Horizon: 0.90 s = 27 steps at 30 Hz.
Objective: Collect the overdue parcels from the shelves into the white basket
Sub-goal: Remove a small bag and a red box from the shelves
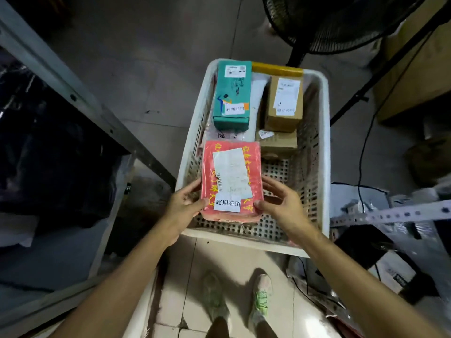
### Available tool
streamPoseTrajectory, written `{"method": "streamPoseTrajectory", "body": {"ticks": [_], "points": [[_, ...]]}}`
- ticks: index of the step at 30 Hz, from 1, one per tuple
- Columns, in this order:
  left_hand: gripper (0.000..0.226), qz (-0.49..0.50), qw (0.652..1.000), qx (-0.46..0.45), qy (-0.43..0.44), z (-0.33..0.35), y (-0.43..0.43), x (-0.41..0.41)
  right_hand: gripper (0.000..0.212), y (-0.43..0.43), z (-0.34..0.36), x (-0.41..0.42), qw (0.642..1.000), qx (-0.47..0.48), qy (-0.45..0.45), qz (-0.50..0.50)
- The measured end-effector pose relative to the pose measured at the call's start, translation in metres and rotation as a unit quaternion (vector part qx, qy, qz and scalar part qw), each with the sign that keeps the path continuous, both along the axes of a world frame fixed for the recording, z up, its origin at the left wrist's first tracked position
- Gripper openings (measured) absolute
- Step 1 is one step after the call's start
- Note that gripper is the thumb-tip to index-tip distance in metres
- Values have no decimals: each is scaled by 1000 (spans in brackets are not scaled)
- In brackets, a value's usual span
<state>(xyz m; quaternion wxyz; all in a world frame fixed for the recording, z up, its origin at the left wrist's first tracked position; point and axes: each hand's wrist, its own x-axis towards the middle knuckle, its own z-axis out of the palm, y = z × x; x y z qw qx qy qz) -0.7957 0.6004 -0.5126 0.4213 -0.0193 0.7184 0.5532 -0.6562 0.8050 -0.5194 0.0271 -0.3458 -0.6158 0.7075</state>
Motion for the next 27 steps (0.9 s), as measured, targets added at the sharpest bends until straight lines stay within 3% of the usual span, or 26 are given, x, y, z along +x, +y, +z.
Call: {"method": "streamPoseTrajectory", "body": {"ticks": [13,27], "points": [[67,-7,1000,-30,1,-73,27,-24,66,16,-89,-27,999,-4,-38,-8],[73,12,999,-38,-22,-119,47,-45,63,31,-133,-49,998,22,-51,-3]]}}
